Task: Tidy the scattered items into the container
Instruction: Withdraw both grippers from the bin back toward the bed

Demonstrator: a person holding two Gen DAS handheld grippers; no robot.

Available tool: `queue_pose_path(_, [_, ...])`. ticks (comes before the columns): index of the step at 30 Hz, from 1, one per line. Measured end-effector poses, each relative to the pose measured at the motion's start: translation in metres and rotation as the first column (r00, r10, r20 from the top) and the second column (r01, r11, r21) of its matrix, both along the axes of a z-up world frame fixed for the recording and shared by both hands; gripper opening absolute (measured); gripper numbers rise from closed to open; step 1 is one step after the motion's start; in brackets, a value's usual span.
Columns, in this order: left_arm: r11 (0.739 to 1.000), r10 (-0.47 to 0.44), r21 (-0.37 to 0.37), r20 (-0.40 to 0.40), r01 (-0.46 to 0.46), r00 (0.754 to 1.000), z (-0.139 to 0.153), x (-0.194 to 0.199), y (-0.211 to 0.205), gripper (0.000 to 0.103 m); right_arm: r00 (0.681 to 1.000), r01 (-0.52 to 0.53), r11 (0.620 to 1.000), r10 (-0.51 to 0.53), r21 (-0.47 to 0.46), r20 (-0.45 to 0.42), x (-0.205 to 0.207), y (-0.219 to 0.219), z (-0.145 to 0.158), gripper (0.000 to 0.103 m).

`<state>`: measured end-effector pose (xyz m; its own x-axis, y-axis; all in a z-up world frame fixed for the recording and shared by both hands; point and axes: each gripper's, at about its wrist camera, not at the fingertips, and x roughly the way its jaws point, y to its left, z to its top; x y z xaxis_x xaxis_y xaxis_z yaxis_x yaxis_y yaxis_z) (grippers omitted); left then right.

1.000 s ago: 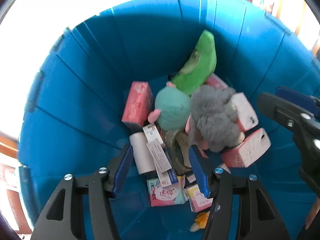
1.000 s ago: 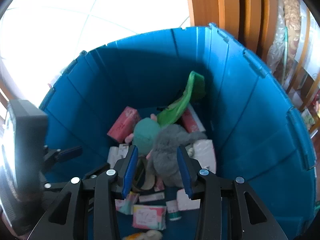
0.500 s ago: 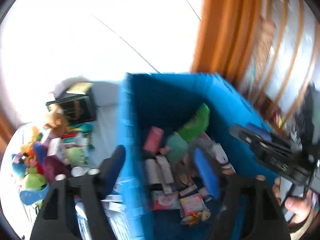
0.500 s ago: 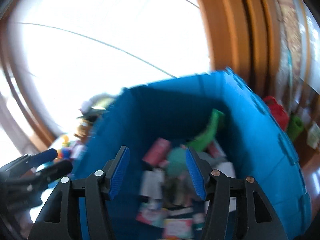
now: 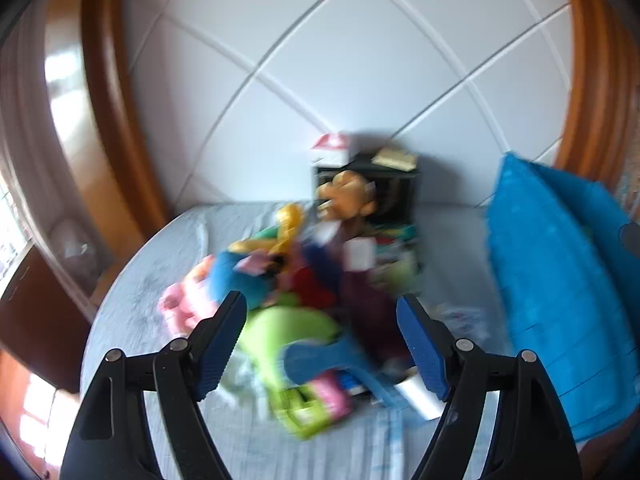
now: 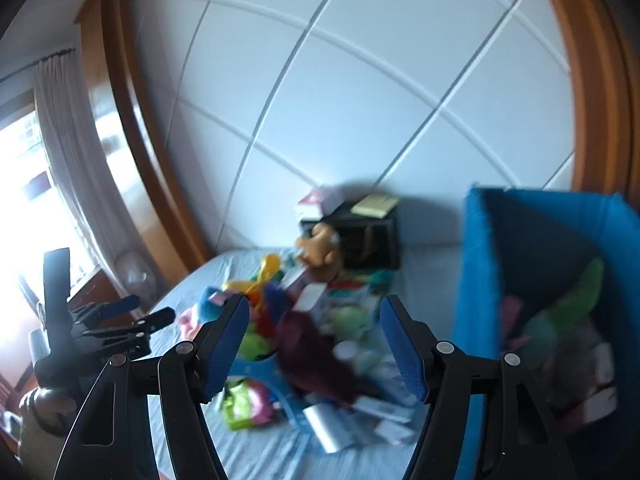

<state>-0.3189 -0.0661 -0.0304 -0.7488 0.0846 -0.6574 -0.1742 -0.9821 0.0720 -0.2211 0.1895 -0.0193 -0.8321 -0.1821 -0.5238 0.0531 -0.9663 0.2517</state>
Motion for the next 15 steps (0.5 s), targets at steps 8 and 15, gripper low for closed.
queue_pose_path(8, [0.994,0.092,-0.061,0.106,-0.086,0.990,-0.058,-0.053,-0.125,0.077,0.973,-0.031,0.998,0.042,-0.054,0.227,-0.070,-0.108,-0.085,0.069])
queue_pose_path(15, [0.992,0.129,-0.024,0.196,-0.127,0.972,-0.108,-0.074,-0.168,0.077,0.936,-0.086,0.996,0.080,0.001,0.344,-0.127,-0.150,-0.142,0.068])
